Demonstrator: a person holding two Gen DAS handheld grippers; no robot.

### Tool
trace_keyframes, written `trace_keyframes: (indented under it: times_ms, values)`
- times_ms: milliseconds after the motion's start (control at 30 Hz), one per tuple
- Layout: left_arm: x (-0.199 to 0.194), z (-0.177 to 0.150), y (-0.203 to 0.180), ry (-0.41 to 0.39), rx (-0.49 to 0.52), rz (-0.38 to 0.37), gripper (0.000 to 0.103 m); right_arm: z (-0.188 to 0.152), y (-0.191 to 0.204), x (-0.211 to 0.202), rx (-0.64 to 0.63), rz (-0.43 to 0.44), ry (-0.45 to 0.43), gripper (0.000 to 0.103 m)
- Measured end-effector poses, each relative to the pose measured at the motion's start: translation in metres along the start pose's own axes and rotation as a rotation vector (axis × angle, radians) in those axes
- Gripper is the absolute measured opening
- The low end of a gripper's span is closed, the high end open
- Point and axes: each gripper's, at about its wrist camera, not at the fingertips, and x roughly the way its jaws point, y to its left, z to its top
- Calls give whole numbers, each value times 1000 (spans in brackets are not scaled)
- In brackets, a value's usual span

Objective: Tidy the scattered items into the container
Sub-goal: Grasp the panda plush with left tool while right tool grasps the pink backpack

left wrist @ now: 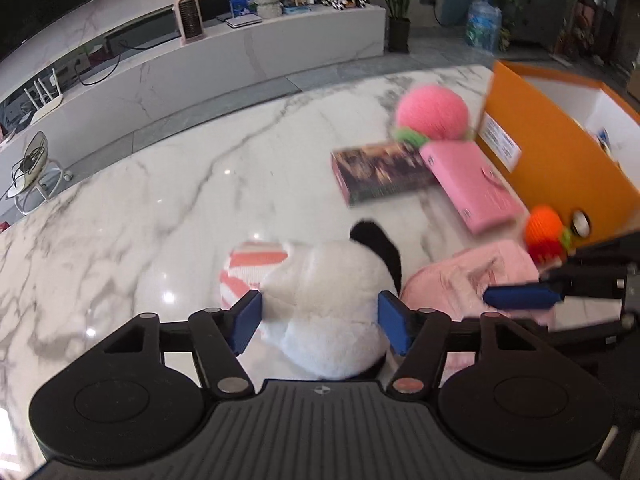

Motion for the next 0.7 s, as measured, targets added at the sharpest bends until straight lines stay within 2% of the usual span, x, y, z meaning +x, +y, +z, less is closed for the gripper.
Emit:
trace_keyframes:
  times_ms: [133, 167, 200, 267, 333, 467, 533, 600, 700]
  values:
    - [-18, -22, -1, 18, -44, -23, 60, -19, 8, -14, 8, 19, 25, 28]
    - [-22, -26, -1, 23, -55, -27, 49, -23, 10, -18, 10, 22, 29, 27]
    - [-26, -31, -1, 28, -64, -30, 29, -28, 13, -21, 8, 23, 33, 27]
    - [-30, -40, -3, 64, -73, -45, 10, -35, 18, -28, 3, 24, 40, 26]
    - [-33, -51, -5, 81, -97, -70, 10, -43, 22, -35, -1, 25, 46, 25]
    - [-49, -67, -14, 63, -92, -57, 14, -54, 22, -48, 19, 7, 46, 23]
    - [-57, -69, -17, 48, -67, -36, 30, -57, 18, -53, 39, -8, 44, 22]
    - [-65, -68, -19, 23, -43, -8, 51, -57, 15, -57, 50, -20, 37, 21]
    - [-74, -62, -20, -21, 6, 24, 57, -53, 12, -63, 62, -27, 15, 16]
